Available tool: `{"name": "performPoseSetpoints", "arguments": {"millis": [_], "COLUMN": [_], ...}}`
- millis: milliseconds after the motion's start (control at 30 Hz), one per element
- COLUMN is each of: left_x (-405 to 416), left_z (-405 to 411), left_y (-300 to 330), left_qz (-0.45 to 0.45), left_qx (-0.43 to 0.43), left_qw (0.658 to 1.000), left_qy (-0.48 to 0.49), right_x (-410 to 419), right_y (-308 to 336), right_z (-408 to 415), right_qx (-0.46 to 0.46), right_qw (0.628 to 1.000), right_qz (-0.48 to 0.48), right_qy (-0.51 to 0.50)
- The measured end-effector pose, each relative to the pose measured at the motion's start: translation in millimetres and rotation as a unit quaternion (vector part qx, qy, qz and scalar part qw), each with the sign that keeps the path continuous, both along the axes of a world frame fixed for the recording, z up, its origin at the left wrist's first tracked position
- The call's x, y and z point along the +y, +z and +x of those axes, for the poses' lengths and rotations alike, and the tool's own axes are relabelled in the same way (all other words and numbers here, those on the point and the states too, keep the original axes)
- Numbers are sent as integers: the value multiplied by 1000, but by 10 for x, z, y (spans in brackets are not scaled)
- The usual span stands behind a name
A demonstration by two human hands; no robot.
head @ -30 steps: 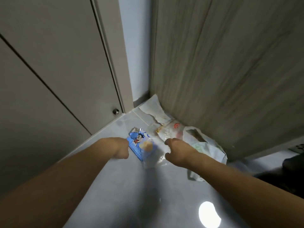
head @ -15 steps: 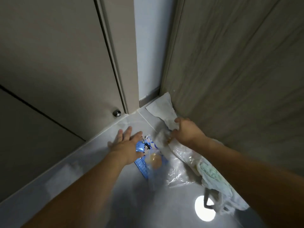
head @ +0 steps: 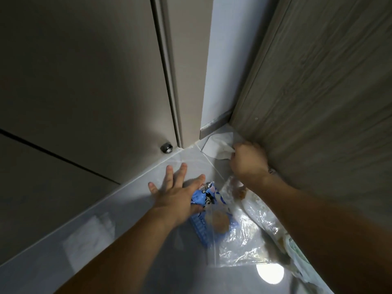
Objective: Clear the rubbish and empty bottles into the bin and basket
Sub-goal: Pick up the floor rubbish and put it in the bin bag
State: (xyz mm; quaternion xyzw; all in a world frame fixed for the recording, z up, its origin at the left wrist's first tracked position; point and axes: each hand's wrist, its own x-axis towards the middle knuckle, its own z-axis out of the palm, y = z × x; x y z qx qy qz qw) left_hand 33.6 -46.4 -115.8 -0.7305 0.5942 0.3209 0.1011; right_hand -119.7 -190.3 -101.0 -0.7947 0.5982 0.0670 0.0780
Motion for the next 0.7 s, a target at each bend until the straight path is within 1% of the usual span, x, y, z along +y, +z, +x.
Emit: {"name": "performPoseSetpoints", "arguments": {"millis": [67,133,300,400,467,533,600,700], "left_x": [-5,-12,-73,-56,4,72,132,188], "left_z": [-3,-12,-45,-127,-181,-189,-138,-17], "left_y": [11,17,135,229,289,364,466,591], "left_qz": [5,9,12,-21,-57,-72,-59,-51], "left_qx": [6,10,12,-13,-40,-52,-27,49], "left_qw": [1000,1000,999,999,997,996,997,993], "left_qy": [6,15,33,42,29,10,30,94], "right_x": [28,44,186,383,515,636,757,904], "right_y": [99,223,584,799,918,1011,1088,1189], "right_z": [3,-17,-127,-216,-281,-367,-459,-594], "right_qx": [-7,-37,-141,-177,-185,-190,-193,-197], "right_qw": [999,996,987,982,981,981,981,980], "right_qz": [-39,-63,-67,-53,-48,-40,-26,-14], "right_qy": [31,47,44,29,21,18,18,3]}}
